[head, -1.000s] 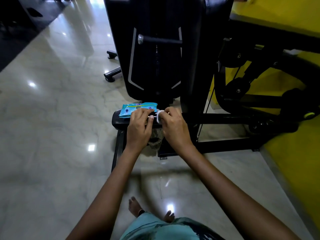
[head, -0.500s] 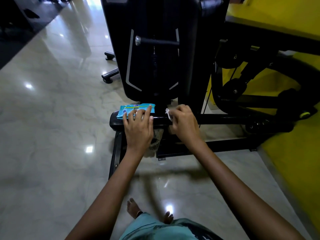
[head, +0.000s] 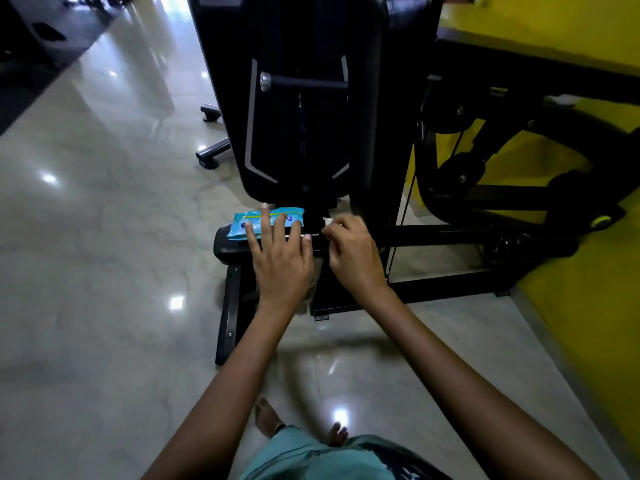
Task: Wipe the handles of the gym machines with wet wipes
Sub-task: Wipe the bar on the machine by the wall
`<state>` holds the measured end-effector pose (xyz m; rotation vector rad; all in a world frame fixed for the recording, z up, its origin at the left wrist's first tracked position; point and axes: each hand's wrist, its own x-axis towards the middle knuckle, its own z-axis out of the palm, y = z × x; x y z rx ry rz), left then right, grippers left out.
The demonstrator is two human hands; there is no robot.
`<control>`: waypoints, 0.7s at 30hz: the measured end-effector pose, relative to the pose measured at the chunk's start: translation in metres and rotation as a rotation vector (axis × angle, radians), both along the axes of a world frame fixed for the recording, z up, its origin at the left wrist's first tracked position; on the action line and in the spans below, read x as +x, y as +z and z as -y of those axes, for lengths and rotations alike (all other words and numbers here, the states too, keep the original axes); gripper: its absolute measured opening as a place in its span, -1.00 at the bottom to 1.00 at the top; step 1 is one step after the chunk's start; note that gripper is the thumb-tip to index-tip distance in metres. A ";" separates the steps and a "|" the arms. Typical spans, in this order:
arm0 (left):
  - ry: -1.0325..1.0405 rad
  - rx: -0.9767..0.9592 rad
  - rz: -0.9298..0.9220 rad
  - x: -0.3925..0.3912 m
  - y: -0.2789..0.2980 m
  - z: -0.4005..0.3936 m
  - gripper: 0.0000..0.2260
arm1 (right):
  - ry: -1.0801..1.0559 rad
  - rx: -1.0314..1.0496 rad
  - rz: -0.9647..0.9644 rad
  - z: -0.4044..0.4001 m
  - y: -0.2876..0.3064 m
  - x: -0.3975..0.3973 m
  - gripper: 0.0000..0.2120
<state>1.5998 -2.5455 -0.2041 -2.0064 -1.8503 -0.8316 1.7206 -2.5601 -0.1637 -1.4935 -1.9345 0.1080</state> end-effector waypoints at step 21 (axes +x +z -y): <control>-0.072 -0.004 -0.002 -0.006 -0.005 -0.003 -0.64 | -0.199 -0.018 -0.129 -0.004 -0.004 0.021 -0.83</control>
